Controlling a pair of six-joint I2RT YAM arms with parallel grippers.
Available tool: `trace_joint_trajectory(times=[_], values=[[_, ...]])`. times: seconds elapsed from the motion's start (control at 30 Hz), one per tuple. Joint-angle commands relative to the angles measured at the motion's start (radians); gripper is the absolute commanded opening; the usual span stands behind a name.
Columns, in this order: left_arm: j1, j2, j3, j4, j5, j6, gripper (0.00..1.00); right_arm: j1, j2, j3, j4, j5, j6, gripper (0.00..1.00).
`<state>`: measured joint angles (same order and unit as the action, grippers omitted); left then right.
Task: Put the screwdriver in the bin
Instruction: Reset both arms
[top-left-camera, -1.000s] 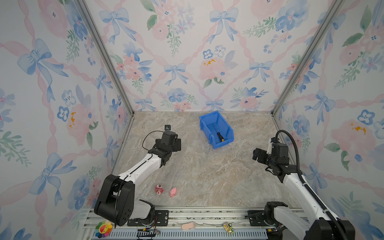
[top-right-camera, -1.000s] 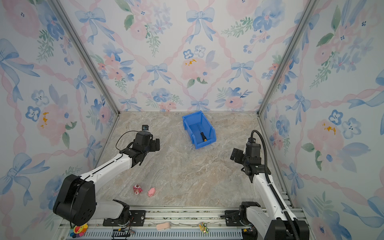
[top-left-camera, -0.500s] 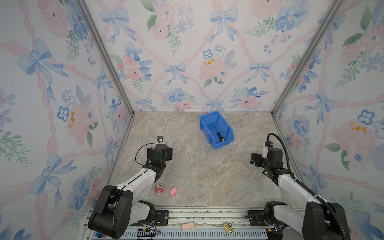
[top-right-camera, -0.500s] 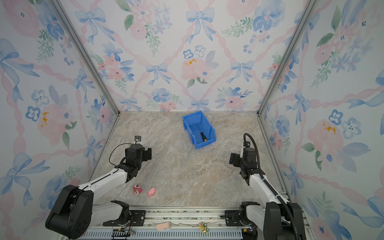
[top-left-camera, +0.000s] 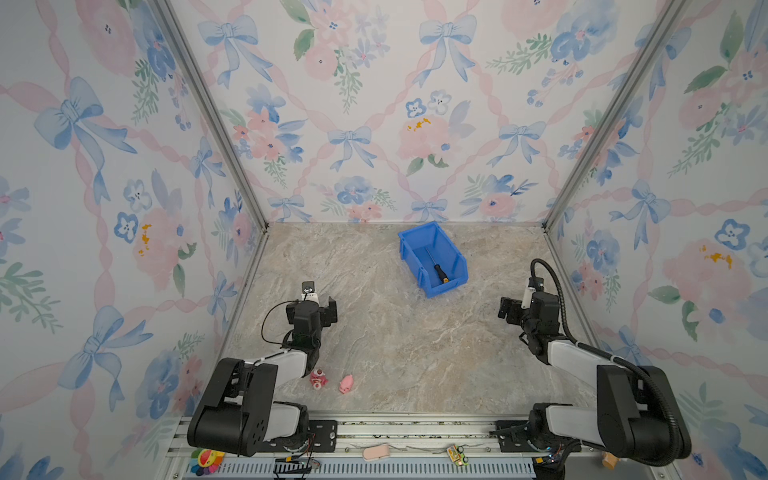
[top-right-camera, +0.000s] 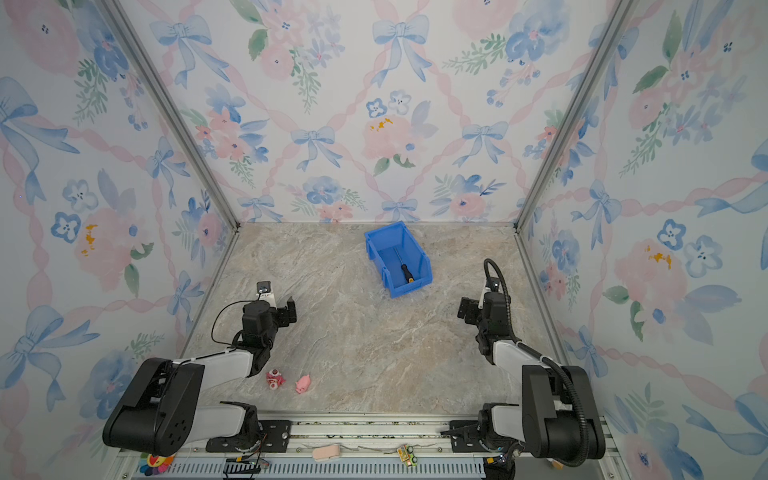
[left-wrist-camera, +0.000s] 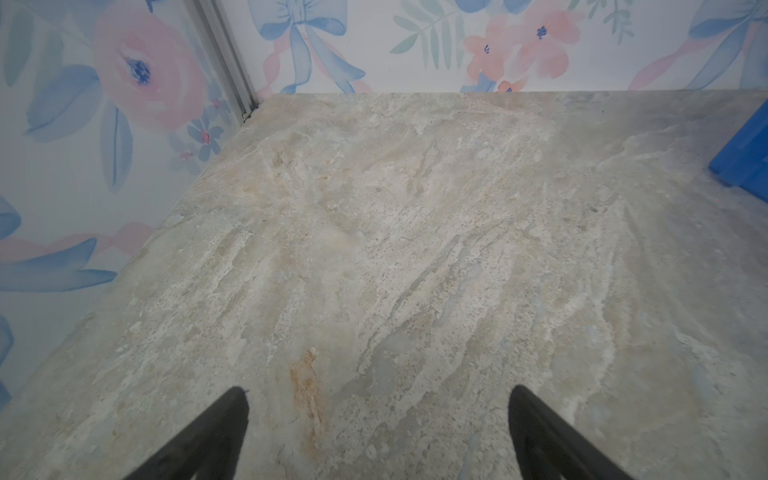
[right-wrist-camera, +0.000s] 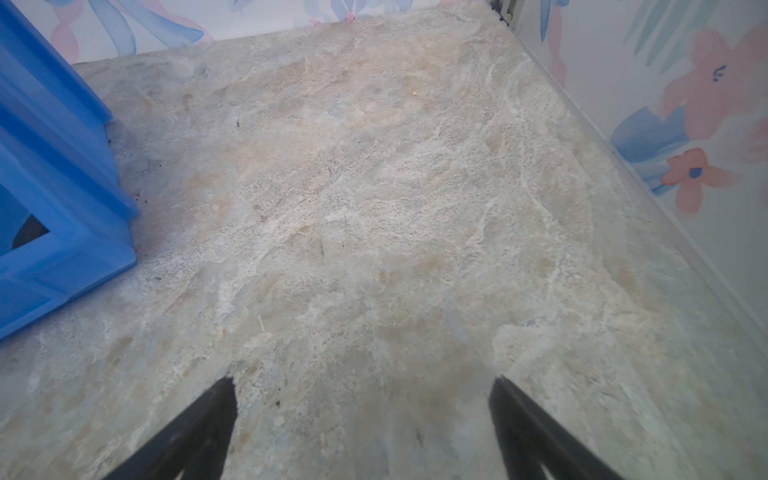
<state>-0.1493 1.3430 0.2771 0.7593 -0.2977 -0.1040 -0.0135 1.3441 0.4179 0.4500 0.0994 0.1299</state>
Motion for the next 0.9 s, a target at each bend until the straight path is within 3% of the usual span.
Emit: trace_joint_trajectory(times=[0.0,0.23,0.47,0.57,0.63,0.87], values=[[0.02,0.036,0.012,0.147,0.036,0.03,0.98,-0.012,0.082,0.09,0.107,0.009,-0.004,0.97],[0.088,0.049,-0.015,0.239,0.122,0.062,0.98,0.017,0.169,0.118,0.166,-0.038,-0.088,0.97],[0.103,0.23,-0.036,0.464,0.187,0.095,0.98,0.03,0.166,0.036,0.295,-0.05,-0.111,0.97],[0.103,0.224,-0.035,0.446,0.185,0.09,0.98,0.04,0.215,-0.03,0.494,-0.068,-0.122,0.97],[0.104,0.225,-0.035,0.445,0.185,0.088,0.98,0.04,0.193,-0.013,0.405,-0.064,-0.13,0.97],[0.104,0.222,-0.035,0.445,0.185,0.088,0.98,0.04,0.204,-0.02,0.445,-0.066,-0.125,0.97]])
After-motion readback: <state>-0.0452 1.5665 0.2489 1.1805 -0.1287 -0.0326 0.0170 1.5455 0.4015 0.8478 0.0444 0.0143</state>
